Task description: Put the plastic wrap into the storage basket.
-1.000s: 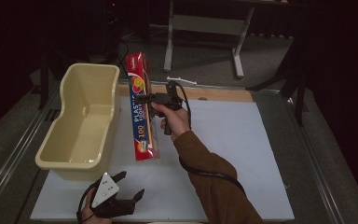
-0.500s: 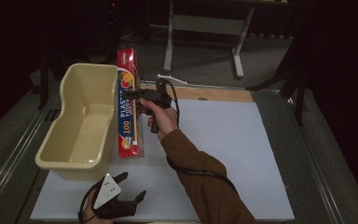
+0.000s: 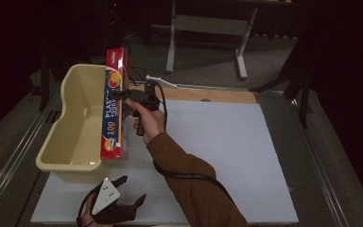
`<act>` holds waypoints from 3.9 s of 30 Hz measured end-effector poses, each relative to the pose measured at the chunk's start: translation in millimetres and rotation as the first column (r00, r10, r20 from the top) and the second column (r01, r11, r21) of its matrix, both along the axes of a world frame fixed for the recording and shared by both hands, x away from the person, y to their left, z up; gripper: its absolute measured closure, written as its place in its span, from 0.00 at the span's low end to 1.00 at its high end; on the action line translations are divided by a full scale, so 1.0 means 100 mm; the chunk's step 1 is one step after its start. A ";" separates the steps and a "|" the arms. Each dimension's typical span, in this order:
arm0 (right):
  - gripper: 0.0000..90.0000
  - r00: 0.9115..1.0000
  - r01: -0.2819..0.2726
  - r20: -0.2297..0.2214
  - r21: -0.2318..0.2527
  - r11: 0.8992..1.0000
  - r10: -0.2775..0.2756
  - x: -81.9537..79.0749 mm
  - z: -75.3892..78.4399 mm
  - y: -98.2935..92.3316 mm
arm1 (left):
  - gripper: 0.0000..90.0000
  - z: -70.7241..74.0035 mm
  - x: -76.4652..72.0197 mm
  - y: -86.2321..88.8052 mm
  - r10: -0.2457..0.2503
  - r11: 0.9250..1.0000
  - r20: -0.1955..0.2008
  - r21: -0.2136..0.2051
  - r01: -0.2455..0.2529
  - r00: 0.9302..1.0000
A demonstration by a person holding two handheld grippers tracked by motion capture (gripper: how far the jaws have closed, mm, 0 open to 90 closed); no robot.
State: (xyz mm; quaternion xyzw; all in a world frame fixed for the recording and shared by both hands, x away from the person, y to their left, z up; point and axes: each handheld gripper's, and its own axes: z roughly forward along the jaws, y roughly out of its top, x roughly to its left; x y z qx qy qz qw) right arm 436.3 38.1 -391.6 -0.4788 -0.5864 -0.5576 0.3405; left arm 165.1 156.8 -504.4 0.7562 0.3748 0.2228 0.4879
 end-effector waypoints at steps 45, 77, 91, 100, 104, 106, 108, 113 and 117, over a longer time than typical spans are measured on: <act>0.41 0.989 0.138 -0.047 -0.103 0.985 -0.143 -0.23 -0.11 0.60 | 0.18 0.01 -0.02 0.02 0.002 1.000 0.003 -0.014 -0.002 1.000; 0.28 0.971 0.209 0.148 -0.132 0.969 -0.189 -0.23 -0.03 0.70 | 0.18 0.01 -0.03 0.03 0.002 1.000 0.003 -0.022 -0.002 1.000; 0.33 0.972 0.138 0.220 -0.243 0.960 -0.084 -0.28 -0.02 0.56 | 0.18 0.01 -0.02 0.03 0.005 1.000 0.002 -0.016 -0.005 1.000; 0.33 0.932 0.144 0.363 -0.352 0.925 -0.007 -0.33 -0.06 0.17 | 0.18 0.02 0.01 -0.01 -0.002 1.000 0.004 -0.001 0.002 1.000; 0.33 0.895 0.155 0.444 -0.397 0.905 0.042 -0.37 -0.05 -0.07 | 0.18 0.02 0.02 -0.02 -0.005 1.000 0.004 0.005 0.005 1.000; 0.34 0.865 0.162 0.495 -0.431 0.888 0.082 -0.40 -0.05 -0.20 | 0.18 0.02 0.03 -0.03 -0.008 1.000 0.003 0.006 0.008 1.000; 0.35 0.829 0.182 0.547 -0.467 0.865 0.120 -0.43 -0.06 -0.35 | 0.18 0.02 0.04 -0.03 -0.008 1.000 0.002 0.010 0.008 1.000; 0.36 0.763 0.240 0.619 -0.537 0.809 0.185 -0.49 -0.15 -0.75 | 0.18 0.02 0.04 -0.04 -0.009 1.000 0.002 0.015 0.009 1.000; 0.36 0.706 0.277 0.665 -0.577 0.768 0.245 -0.56 -0.28 -1.08 | 0.18 0.02 0.05 -0.03 -0.005 1.000 0.002 0.017 0.005 1.000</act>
